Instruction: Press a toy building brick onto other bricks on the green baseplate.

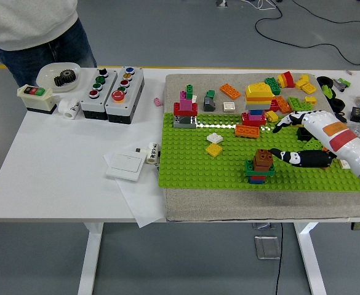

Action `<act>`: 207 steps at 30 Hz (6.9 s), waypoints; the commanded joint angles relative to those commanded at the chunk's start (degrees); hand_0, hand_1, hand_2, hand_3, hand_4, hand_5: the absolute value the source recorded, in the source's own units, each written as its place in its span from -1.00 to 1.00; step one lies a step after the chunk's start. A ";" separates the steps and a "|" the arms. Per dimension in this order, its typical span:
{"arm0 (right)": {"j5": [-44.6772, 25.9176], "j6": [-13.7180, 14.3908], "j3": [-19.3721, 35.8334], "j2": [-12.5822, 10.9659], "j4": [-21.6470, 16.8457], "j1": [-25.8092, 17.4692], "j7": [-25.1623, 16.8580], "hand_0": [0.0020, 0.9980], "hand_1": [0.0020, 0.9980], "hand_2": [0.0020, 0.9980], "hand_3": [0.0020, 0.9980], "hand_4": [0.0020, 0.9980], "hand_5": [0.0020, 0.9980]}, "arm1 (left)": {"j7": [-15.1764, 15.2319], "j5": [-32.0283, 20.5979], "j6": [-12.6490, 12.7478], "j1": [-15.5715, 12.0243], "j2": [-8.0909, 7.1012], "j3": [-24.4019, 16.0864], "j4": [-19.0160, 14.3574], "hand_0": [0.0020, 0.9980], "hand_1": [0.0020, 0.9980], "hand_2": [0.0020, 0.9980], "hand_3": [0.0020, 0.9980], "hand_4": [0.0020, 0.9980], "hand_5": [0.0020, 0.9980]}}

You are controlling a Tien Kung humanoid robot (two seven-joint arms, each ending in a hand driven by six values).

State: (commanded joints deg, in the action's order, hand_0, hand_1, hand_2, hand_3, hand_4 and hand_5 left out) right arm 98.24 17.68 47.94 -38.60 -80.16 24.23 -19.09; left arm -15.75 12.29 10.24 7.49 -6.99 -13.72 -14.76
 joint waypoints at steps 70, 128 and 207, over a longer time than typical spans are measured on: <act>15.25 2.07 0.05 4.53 1.14 -3.68 -0.88 0.08 0.01 0.07 0.07 0.51 0.07 | 0.15 -0.53 -0.13 0.67 -0.01 0.45 -0.05 -0.09 0.14 0.45 0.52 0.58 0.63; 15.81 1.65 -2.16 5.03 1.74 -1.66 -0.73 0.08 0.01 0.07 0.07 0.52 0.05 | 0.23 -0.70 -0.23 0.96 -0.21 0.77 -0.03 -0.10 0.14 0.44 0.52 0.59 0.62; 15.61 2.52 -2.84 6.52 2.46 -0.28 -1.31 0.08 0.00 0.07 0.07 0.52 0.04 | 0.00 0.37 -0.37 0.90 -0.25 0.44 0.00 -0.11 0.13 0.43 0.52 0.58 0.62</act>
State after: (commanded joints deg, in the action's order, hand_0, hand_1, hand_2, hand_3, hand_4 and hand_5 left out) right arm 113.85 20.21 45.10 -32.08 -77.69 23.95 -20.40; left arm -15.76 12.65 9.87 8.39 -7.24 -13.27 -14.76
